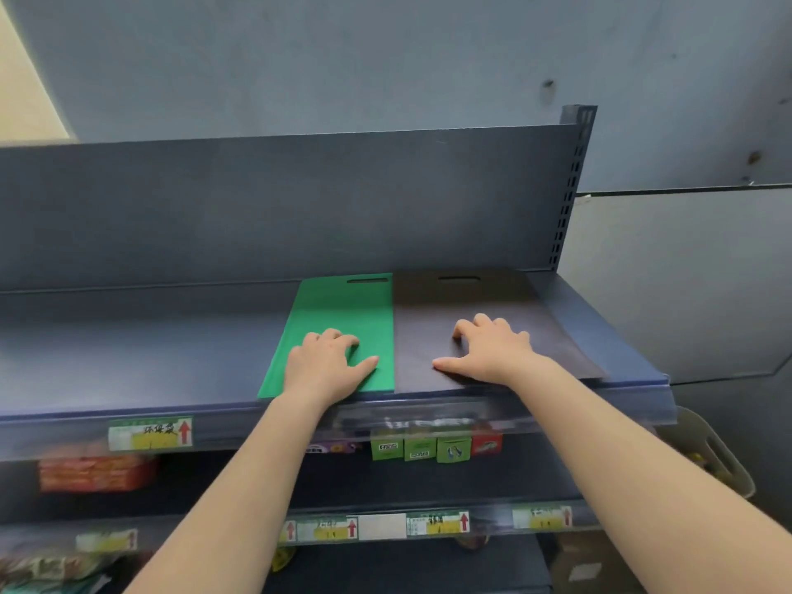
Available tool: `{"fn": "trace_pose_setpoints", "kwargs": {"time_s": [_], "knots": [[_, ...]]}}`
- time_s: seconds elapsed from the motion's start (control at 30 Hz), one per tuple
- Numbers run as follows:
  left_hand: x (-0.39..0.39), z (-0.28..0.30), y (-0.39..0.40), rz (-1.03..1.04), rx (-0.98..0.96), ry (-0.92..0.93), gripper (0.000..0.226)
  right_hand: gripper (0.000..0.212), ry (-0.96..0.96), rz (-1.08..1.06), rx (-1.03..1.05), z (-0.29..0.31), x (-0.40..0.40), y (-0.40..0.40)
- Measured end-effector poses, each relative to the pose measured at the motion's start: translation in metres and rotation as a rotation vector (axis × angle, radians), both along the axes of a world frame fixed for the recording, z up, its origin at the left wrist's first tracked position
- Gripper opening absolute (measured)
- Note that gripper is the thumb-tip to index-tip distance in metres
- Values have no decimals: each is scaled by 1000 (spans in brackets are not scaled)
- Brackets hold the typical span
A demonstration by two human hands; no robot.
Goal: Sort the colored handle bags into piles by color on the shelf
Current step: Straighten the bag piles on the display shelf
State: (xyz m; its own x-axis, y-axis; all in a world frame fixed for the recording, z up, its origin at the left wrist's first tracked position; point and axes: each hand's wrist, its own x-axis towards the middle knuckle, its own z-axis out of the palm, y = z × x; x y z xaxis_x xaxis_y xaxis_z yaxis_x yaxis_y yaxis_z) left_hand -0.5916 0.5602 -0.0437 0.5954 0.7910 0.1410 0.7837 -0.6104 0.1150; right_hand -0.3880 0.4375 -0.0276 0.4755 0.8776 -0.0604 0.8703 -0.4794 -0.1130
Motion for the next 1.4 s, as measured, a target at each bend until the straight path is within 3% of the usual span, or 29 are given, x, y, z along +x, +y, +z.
{"fn": "trace_pose_setpoints", "kwargs": {"time_s": [0.33, 0.93, 1.0, 1.1, 1.2, 1.4], "knots": [[1, -2, 2, 11, -29, -50, 59, 67, 21, -87, -6, -1, 65, -38], [0, 3, -4, 42, -70, -63, 53, 64, -22, -35, 31, -1, 66, -52], [2, 6, -8, 51, -70, -45, 53, 61, -26, -16, 73, -2, 64, -55], [14, 20, -23, 23, -114, -129, 50, 51, -57, -4, 315, 7, 66, -65], [43, 48, -47, -102, -9, -214, 44, 41, -165, 1, 467, 28, 76, -84], [142, 102, -120, -336, 325, -158, 45, 45, -468, -112, 257, 71, 113, -158]]}}
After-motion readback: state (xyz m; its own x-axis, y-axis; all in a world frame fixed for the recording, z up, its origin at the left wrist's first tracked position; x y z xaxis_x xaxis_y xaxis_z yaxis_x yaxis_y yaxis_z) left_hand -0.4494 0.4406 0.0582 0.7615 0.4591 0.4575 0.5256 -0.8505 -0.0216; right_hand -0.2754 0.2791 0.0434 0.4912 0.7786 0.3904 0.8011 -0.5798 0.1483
